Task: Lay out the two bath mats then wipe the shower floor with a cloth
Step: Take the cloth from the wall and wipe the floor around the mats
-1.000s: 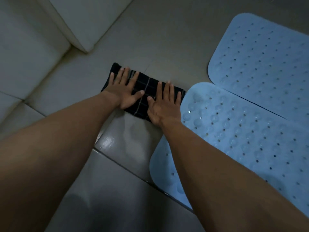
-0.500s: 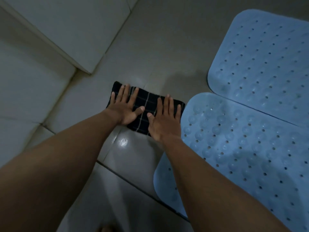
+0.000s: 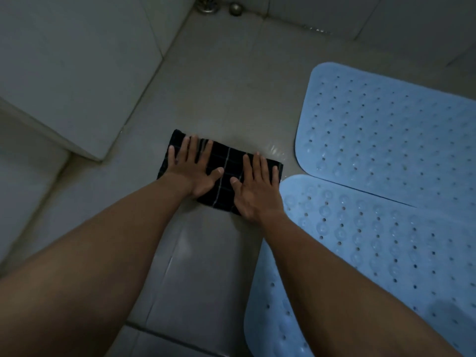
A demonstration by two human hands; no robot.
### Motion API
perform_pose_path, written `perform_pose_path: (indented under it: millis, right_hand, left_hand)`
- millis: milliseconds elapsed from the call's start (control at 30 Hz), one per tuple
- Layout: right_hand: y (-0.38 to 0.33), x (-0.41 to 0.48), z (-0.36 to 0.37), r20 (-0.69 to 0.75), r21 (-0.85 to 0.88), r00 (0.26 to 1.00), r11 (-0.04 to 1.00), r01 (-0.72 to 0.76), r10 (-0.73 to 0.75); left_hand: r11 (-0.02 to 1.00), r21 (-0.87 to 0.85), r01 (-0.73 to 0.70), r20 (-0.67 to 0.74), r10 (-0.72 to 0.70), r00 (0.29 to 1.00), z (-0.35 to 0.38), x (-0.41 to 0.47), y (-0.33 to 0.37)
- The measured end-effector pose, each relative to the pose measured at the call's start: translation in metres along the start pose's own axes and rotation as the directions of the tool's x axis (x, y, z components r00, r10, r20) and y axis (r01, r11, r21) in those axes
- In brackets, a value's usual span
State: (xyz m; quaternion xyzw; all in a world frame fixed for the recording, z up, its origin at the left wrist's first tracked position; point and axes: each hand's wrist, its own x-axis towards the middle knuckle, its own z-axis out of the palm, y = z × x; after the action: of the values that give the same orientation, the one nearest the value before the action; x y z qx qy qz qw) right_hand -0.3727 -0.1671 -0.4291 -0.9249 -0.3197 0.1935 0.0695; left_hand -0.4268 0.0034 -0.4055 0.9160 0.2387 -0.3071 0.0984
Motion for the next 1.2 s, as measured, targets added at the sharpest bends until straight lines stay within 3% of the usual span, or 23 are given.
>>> perform_pose_path:
  millis: [200, 367, 500, 667, 800, 1067, 1200]
  right_hand:
    - [-0.002, 0.015, -0.013, -0.036, -0.032, 0.993, 0.993, -0.114, 0.113]
    - [-0.014, 0.016, -0.009, 0.003, 0.101, 0.975, 0.97, -0.222, 0.223]
    - [-0.004, 0.032, -0.024, 0.053, 0.132, 0.975, 0.966, -0.221, 0.216]
    - [0.007, 0.06, -0.041, 0.148, 0.009, 0.972, 0.982, -0.187, 0.183]
    - [0.011, 0.063, -0.04, 0.125, 0.053, 0.977, 0.982, -0.181, 0.173]
    - [0.045, 0.138, -0.071, 0.136, -0.021, 0.984, 0.993, -0.115, 0.117]
    - [0.055, 0.164, -0.077, 0.104, 0.023, 0.989, 0.994, -0.109, 0.106]
  left_hand:
    - [0.999, -0.008, -0.041, -0.02, 0.041, 0.999, -0.015, 0.029, 0.009]
    - [0.998, -0.02, -0.061, -0.015, 0.061, 0.998, -0.017, 0.037, 0.011]
    - [0.995, -0.036, -0.09, 0.011, 0.09, 0.996, -0.035, 0.055, 0.014]
    - [0.997, -0.041, -0.071, 0.016, 0.072, 0.997, -0.052, 0.073, 0.019]
    - [0.998, -0.035, -0.055, 0.054, 0.057, 0.997, -0.06, 0.078, 0.022]
    - [0.999, -0.037, 0.014, 0.013, -0.014, 1.0, -0.096, 0.137, 0.043]
    - [0.999, -0.032, 0.021, -0.015, -0.021, 1.0, -0.113, 0.161, 0.052]
